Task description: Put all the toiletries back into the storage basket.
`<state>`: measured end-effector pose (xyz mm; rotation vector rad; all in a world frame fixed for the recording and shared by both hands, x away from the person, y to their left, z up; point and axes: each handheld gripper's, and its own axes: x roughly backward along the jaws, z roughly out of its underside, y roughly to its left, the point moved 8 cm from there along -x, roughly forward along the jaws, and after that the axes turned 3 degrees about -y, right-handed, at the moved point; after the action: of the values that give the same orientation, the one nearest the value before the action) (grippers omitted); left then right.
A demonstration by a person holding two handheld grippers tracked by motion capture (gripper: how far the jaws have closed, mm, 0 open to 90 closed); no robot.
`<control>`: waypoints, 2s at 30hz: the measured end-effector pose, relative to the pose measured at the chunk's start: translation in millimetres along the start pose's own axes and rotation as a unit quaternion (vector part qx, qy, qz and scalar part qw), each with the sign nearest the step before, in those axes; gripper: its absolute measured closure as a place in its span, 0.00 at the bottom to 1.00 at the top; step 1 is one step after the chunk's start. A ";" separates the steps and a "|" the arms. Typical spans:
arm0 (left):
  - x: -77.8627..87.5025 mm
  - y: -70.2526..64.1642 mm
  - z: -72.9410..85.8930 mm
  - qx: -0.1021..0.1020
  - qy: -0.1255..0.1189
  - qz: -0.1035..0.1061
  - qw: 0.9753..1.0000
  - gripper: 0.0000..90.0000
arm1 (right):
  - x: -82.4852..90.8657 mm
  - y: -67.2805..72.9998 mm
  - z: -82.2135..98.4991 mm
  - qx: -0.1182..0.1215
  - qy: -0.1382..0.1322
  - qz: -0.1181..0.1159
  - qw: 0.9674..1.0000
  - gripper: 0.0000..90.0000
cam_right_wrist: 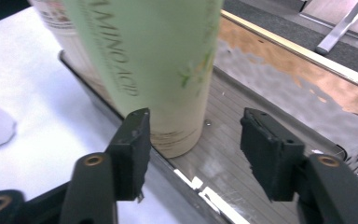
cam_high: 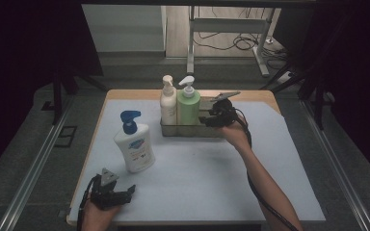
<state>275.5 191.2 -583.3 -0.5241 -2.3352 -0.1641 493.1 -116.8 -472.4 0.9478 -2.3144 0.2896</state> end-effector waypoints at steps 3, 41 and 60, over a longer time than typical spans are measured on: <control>0.0 -0.2 0.0 0.000 0.000 0.001 1.000 0.14 | 5.1 5.7 -1.8 0.007 -0.005 -0.004 1.000 0.43; 0.0 -0.2 -0.1 0.000 0.000 0.000 1.000 0.14 | 72.2 41.0 39.3 0.060 0.003 -0.027 0.998 0.20; 0.1 0.0 -0.3 0.000 0.002 0.000 1.000 0.14 | 104.3 46.5 90.3 0.063 0.013 -0.020 0.998 0.00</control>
<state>275.6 191.2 -583.0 -0.5238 -2.3322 -0.1653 361.5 -178.9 -478.0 1.0448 -2.2713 0.4328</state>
